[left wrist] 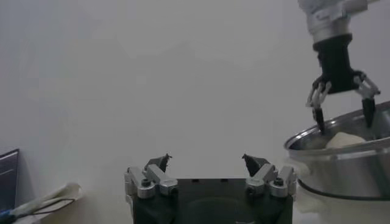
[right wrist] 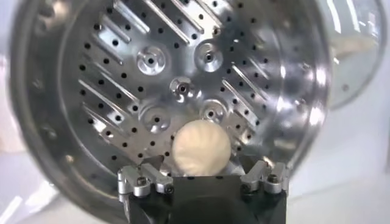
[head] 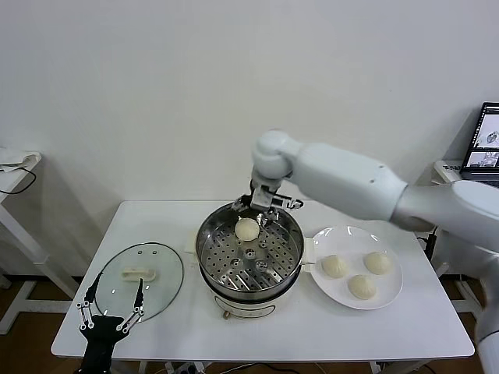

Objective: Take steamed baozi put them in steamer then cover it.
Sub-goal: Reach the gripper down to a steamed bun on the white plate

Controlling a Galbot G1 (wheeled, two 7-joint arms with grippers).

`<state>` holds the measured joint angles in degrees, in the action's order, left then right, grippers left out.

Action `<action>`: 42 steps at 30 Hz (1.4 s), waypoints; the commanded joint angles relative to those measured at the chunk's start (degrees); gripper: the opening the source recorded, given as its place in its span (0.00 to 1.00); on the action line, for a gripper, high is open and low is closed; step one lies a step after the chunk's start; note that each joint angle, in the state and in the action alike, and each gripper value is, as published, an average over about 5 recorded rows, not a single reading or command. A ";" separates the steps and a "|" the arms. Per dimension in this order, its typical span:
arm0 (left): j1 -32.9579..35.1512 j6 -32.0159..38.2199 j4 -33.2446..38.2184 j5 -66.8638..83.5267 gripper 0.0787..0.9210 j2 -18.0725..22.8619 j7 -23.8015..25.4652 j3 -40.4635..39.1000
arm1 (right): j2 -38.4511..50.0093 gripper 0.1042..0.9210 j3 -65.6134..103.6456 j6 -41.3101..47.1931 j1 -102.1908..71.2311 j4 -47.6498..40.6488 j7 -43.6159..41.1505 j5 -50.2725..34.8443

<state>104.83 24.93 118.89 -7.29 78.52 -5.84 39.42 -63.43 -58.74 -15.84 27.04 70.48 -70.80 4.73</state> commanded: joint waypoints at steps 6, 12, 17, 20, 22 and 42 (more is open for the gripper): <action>-0.22 -0.20 -0.40 -0.34 0.88 -0.22 -0.62 -0.55 | 17.84 0.88 -6.26 20.21 5.29 -5.28 -0.33 -22.09; -0.15 -0.91 0.34 -0.24 0.88 -0.09 -1.49 -0.51 | 20.47 0.88 -13.23 20.98 -0.89 -7.04 2.38 -21.55; 0.12 -1.06 0.43 -0.24 0.88 0.00 -1.70 0.00 | 19.04 0.88 -12.79 21.14 -6.92 -8.22 4.96 -19.59; 0.24 -1.15 0.40 -0.24 0.88 0.17 -1.80 0.12 | 17.91 0.88 -11.91 21.34 -9.65 -9.05 6.05 -18.24; 0.24 -1.14 0.27 -0.23 0.88 0.31 -1.84 0.14 | 17.35 0.88 -11.31 21.72 -11.25 -9.34 6.70 -17.91; 0.18 -0.96 -1.35 -0.09 0.88 1.08 -2.09 0.13 | 14.60 0.88 -6.31 22.82 -19.46 -12.16 10.20 -14.94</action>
<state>104.98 23.92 117.66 -7.39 79.60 -7.87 39.52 -49.01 -65.59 6.45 9.90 59.14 -61.48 -10.60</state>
